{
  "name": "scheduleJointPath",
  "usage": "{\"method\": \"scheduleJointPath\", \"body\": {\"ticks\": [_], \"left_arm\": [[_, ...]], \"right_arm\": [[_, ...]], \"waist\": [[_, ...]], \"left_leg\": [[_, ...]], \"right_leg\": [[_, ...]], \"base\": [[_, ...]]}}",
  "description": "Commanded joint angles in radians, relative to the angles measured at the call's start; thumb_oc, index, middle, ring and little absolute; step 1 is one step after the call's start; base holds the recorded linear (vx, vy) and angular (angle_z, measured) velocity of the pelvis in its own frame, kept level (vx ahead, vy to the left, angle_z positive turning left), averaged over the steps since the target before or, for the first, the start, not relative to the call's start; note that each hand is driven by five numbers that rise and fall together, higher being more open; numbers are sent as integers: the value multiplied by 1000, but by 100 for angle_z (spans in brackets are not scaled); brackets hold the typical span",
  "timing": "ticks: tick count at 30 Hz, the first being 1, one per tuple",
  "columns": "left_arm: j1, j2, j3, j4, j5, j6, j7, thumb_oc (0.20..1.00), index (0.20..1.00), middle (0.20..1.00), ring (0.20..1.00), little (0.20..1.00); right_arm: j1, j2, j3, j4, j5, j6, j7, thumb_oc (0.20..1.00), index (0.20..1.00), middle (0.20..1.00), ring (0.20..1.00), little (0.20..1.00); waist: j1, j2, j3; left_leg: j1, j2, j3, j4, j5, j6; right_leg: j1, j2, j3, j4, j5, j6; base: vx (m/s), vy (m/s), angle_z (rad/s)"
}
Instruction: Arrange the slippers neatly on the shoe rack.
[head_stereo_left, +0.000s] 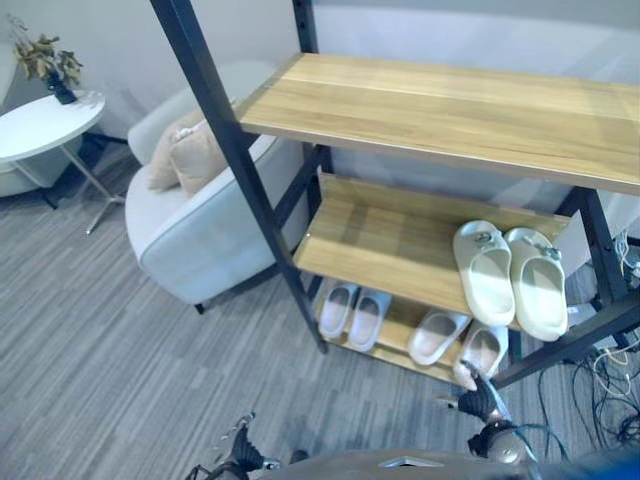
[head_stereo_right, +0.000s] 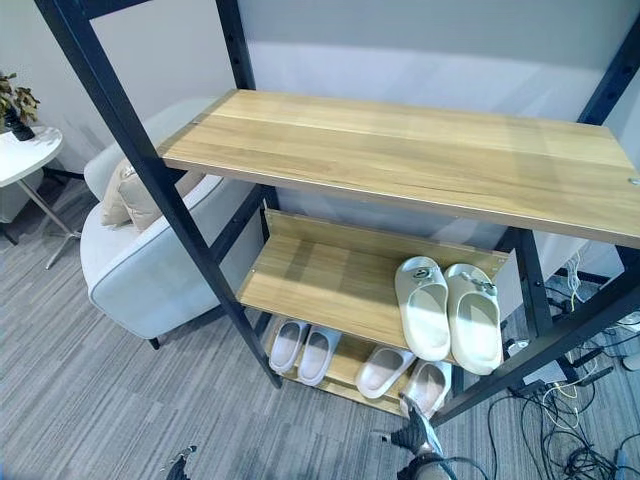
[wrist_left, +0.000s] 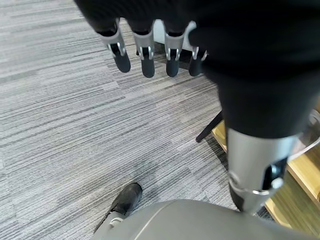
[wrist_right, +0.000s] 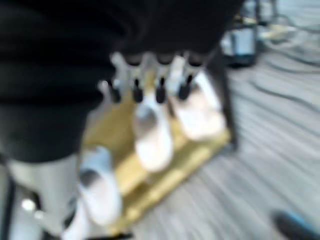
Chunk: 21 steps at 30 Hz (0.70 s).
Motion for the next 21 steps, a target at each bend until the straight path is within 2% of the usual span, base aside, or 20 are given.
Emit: {"method": "scheduleJointPath", "body": {"ticks": [1, 6, 15, 21], "left_arm": [[-33, -6, 13, 105, 11, 0, -9, 1000, 1000, 1000, 1000, 1000], [-31, -29, 29, 136, -72, -7, -87, 1000, 1000, 1000, 1000, 1000], [-37, -38, 49, 150, -130, 1, -134, 1000, 1000, 1000, 1000, 1000], [-37, -56, 113, 167, -297, -2, -206, 1000, 1000, 1000, 1000, 1000]], "right_arm": [[-4, 33, -22, 60, 68, -4, 3, 1000, 1000, 1000, 1000, 1000], [-4, 72, -155, 266, 231, 36, 34, 1000, 1000, 1000, 1000, 1000], [6, 84, -276, 399, 379, 65, 70, 1000, 1000, 1000, 1000, 1000], [13, 94, -410, 491, 583, 79, 92, 1000, 1000, 1000, 1000, 1000]], "waist": [[17, -25, -13], [11, -24, -26], [9, -29, -36], [11, -36, -47]], "left_leg": [[11, -22, -18, 5, -39, 11], [19, -22, -16, 5, -42, 12], [33, -22, -12, 5, -49, 13], [42, -19, -11, 5, -52, 11]], "right_leg": [[-107, 48, 37, 48, 86, -20], [-99, 48, 39, 48, 88, -18], [-87, 52, 43, 47, 86, -17], [-81, 56, 43, 48, 83, -18]], "base": [[0, 0, 0], [0, 0, 0], [0, 0, 0], [0, 0, 0]]}}
